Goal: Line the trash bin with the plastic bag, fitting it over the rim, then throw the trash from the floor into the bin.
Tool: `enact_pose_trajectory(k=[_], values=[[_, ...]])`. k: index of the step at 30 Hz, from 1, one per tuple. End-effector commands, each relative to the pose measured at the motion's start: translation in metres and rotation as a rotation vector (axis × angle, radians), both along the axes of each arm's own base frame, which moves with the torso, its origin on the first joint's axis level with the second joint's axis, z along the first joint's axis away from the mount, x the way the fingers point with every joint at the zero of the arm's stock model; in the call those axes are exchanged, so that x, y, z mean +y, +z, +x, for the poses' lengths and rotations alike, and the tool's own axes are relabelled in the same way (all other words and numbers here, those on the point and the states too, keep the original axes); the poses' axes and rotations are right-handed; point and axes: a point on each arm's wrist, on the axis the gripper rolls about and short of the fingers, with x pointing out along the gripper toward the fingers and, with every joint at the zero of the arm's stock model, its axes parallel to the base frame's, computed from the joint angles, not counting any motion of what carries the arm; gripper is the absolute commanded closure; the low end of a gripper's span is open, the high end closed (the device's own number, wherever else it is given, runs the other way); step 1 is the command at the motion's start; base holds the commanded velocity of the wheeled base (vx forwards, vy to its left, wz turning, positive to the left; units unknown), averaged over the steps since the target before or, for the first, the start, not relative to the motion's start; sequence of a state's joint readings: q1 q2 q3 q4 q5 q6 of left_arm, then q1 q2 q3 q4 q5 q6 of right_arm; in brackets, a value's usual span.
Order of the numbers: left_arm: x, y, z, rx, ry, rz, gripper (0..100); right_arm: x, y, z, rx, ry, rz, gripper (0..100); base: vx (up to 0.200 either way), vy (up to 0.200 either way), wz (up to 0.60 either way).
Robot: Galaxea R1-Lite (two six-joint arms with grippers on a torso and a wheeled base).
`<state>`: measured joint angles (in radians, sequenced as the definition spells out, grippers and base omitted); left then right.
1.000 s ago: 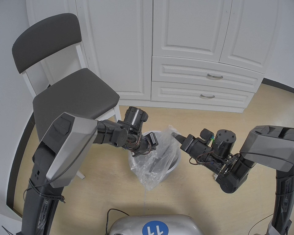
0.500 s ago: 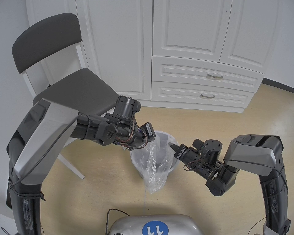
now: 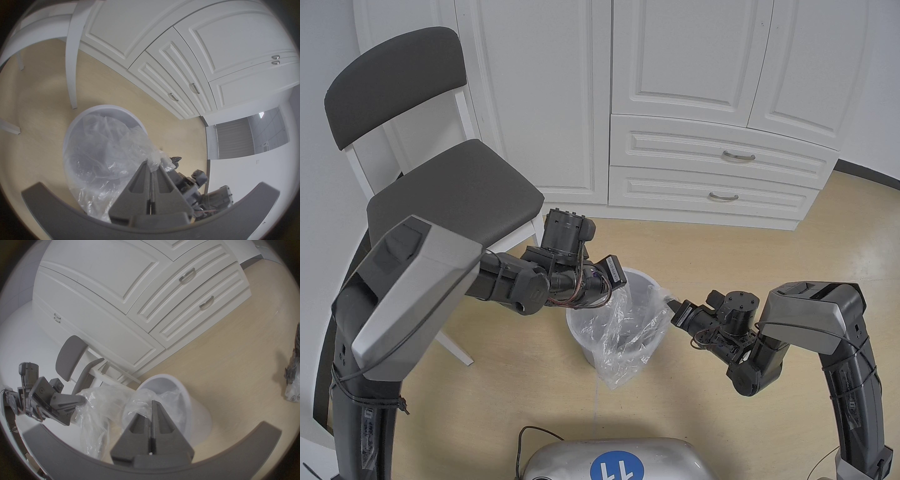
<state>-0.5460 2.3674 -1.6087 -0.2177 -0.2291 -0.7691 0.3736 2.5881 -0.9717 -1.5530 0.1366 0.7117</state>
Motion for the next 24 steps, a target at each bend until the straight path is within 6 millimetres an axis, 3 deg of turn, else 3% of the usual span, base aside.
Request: enact_pose_trajectory(k=[1,16,24], values=[[-0.009,-0.043,0.018,0.013,0.003,0.013,100,-0.013,0.005,0.003,-0.021,-0.029,-0.006,100,0.000,0.000,0.00],[-0.003,-0.074,0.055,0.101,0.023,0.107,100,-0.021,0.001,0.006,-0.018,-0.048,-0.011,100,0.000,0.000,0.00],[0.003,-0.077,0.058,0.105,0.069,0.133,100,-0.018,-0.005,0.006,-0.007,-0.041,-0.015,100,0.000,0.000,0.00]])
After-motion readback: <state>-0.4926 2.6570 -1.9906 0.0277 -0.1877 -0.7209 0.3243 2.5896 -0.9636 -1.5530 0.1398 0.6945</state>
